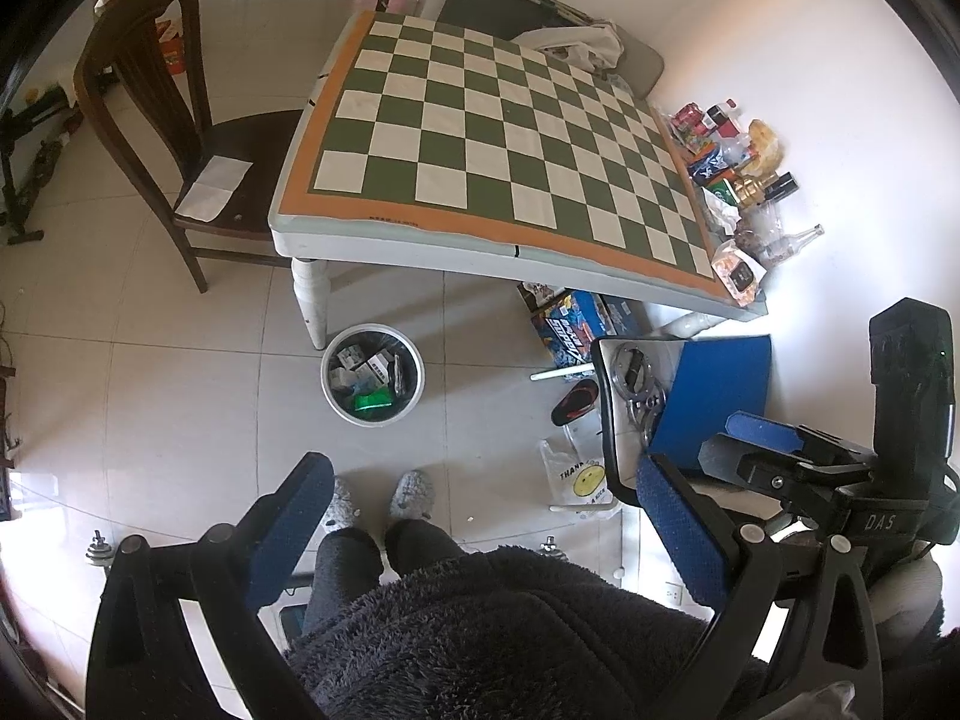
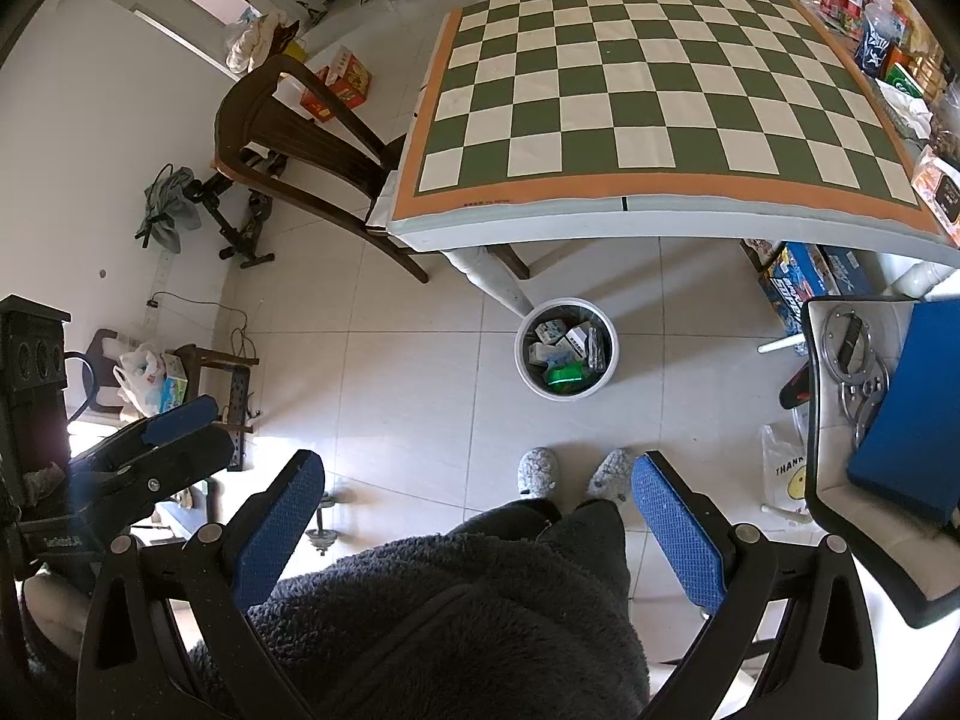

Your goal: Collect trash

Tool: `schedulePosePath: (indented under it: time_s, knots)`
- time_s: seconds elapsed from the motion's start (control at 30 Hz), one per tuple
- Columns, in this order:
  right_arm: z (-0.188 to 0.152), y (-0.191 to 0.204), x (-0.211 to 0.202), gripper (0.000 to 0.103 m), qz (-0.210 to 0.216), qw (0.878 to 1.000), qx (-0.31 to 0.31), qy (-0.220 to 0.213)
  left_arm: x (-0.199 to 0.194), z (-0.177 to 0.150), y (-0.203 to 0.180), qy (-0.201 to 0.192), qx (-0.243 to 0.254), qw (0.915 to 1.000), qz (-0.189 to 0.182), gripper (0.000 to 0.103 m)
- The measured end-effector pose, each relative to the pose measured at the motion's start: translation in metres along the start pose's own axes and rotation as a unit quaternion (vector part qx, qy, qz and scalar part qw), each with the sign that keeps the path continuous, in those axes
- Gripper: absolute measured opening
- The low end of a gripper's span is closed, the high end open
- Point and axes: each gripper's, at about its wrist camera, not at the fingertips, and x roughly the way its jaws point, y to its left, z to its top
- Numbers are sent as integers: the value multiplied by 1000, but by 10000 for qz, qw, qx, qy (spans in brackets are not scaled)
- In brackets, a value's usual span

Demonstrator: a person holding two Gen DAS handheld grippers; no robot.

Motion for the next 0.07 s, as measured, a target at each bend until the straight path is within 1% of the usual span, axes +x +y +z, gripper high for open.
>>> schedulePosePath:
  time_s: [0.07]
  knots:
    - [1,0,0,103,-1,10000,-6,9,0,1,1,13,31,10000,-22,103]
